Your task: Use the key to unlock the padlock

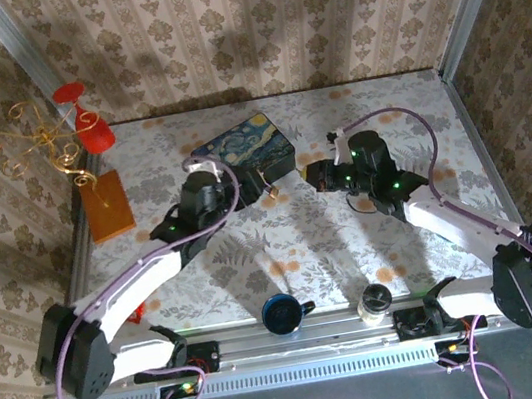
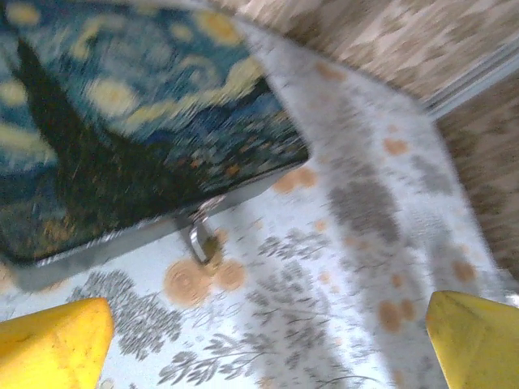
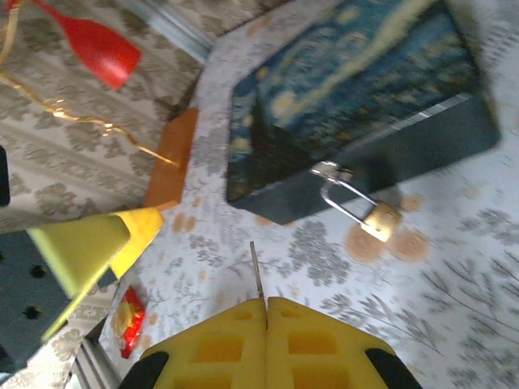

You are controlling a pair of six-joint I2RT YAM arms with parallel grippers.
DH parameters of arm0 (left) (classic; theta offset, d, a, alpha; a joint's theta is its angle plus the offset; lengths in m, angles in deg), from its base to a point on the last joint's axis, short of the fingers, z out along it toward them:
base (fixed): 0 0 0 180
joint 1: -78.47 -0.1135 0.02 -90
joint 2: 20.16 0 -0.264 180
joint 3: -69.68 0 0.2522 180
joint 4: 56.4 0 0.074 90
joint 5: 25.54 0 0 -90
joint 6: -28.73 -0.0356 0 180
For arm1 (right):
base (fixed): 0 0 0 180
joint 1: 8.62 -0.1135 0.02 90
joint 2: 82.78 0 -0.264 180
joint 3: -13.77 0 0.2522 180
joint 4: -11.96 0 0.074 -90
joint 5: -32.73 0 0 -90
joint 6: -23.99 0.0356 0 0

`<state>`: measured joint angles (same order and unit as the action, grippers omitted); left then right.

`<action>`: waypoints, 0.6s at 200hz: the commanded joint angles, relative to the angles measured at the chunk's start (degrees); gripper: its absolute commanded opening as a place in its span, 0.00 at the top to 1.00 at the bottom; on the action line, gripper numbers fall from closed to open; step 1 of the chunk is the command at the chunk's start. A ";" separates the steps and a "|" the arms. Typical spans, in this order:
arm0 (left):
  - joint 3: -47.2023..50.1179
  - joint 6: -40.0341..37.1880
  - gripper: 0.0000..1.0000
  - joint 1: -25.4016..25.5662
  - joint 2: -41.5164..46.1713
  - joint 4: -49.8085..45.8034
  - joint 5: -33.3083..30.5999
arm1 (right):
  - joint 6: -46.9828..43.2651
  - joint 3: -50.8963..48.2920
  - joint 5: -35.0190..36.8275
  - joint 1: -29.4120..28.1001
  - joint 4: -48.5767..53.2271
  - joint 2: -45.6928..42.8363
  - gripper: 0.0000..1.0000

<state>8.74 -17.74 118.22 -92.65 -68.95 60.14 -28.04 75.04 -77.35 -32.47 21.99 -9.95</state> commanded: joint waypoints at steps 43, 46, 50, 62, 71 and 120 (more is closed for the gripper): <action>-9.26 7.90 0.11 5.43 -15.87 -4.66 -14.75 | 0.92 -5.28 3.33 4.28 2.28 0.05 1.00; -9.75 8.75 0.12 5.57 -16.71 -5.41 -15.37 | 0.83 -5.43 3.48 4.52 2.32 -0.04 1.00; -10.38 9.64 0.13 5.78 -17.90 -6.14 -16.16 | 0.79 -5.76 3.55 4.77 2.40 -0.16 1.00; -11.95 11.43 0.15 6.64 -21.26 -7.34 -19.30 | 0.78 -6.51 4.12 5.62 2.70 -0.54 1.00; -13.76 13.05 0.16 7.37 -23.91 -9.06 -21.87 | 0.78 -6.85 4.94 6.05 3.33 -0.78 1.00; -31.81 16.46 0.15 11.55 -40.08 -25.52 -32.58 | 0.35 -8.72 6.77 9.61 5.70 -2.67 1.00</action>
<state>-15.28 -5.02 128.12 -127.75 -82.85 35.35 -27.25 67.32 -72.56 -24.49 25.60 -10.56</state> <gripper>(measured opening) 0.852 0.060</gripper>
